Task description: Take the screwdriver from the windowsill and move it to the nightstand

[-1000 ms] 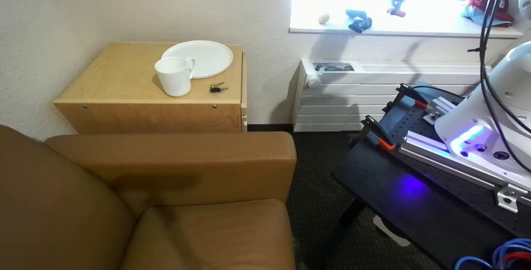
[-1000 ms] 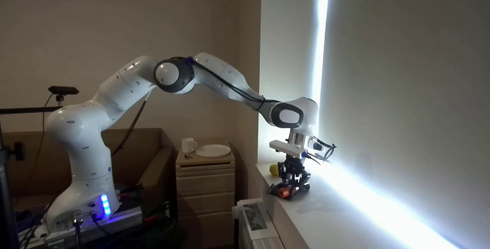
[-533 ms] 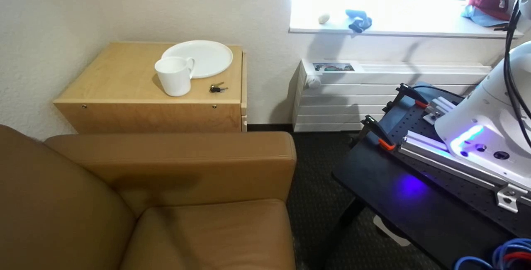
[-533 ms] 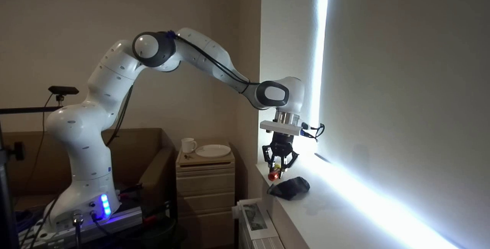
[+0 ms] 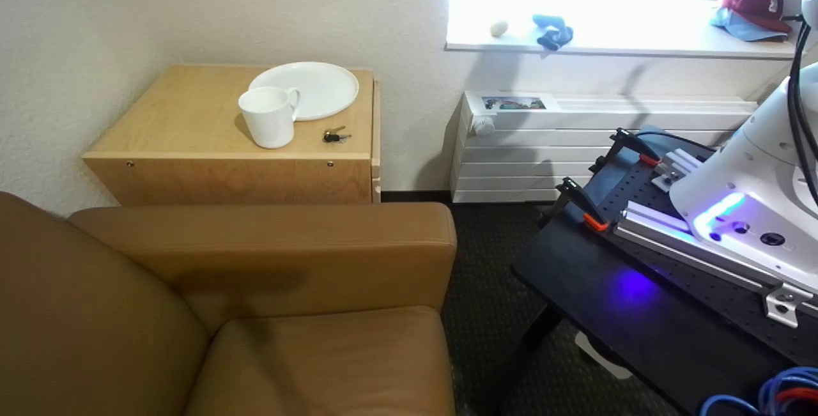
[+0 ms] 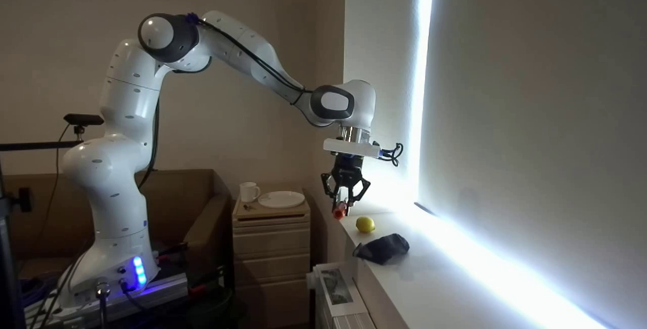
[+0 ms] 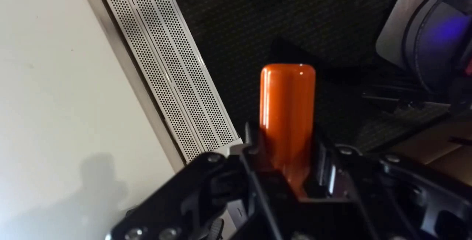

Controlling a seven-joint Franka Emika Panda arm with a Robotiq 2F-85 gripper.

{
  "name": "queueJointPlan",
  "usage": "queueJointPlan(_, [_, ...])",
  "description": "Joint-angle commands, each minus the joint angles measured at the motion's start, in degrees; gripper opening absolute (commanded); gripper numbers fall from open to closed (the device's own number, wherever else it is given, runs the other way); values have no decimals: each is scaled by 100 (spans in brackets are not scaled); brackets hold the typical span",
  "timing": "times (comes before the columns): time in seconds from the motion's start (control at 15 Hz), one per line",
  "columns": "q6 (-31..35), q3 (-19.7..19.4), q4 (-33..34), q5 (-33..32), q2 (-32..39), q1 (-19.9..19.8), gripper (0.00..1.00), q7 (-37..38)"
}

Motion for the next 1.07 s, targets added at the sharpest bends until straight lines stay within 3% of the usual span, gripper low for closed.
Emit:
queueJointPlan(0.0, [5,-305,2,94,16,280,8,-68])
queueJointPlan(0.27, [385,-287,-1114,-455,-512,897,8,-329])
queueJointPlan(0.53, [670,-318,-2362,-902,-1269,1759,8,-355])
queueJointPlan(1.0, [1065,-312,-4481,-1682,-3322,2738,8,-616])
